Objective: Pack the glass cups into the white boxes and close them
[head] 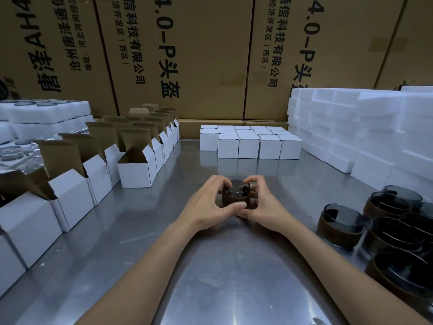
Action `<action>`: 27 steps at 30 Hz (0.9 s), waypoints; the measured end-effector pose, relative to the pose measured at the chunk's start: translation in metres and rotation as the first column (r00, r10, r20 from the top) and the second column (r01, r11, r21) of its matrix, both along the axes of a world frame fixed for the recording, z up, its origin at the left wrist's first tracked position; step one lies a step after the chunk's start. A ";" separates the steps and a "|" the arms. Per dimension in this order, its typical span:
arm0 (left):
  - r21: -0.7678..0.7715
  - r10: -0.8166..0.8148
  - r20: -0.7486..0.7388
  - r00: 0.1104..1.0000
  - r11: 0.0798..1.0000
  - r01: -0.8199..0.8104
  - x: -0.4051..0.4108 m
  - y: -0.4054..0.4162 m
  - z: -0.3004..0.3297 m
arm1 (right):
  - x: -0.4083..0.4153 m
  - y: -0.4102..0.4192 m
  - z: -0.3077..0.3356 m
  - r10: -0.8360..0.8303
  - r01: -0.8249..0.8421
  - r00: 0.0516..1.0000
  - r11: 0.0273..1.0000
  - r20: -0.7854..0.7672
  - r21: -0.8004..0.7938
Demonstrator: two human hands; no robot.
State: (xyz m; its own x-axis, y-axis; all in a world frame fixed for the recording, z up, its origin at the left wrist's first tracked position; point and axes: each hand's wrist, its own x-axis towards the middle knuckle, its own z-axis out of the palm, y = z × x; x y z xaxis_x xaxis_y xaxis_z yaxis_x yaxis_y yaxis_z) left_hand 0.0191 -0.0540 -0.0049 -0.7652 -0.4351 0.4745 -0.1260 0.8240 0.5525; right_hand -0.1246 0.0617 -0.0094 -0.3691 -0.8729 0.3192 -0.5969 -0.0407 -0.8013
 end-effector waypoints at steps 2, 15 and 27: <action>0.030 0.055 -0.064 0.996 0.998 -0.053 0.000 -0.002 0.003 | 0.000 0.000 0.000 0.017 -0.017 1.000 1.000 0.017 0.017; -0.032 0.770 0.177 0.613 0.627 -0.778 0.045 -0.087 0.033 | 0.002 -0.001 0.004 0.052 -0.049 0.981 0.999 0.184 -0.021; -0.220 0.576 -0.019 0.817 0.795 -0.566 -0.009 -0.026 0.032 | 0.002 0.002 0.007 0.063 -0.053 0.965 0.997 0.255 -0.047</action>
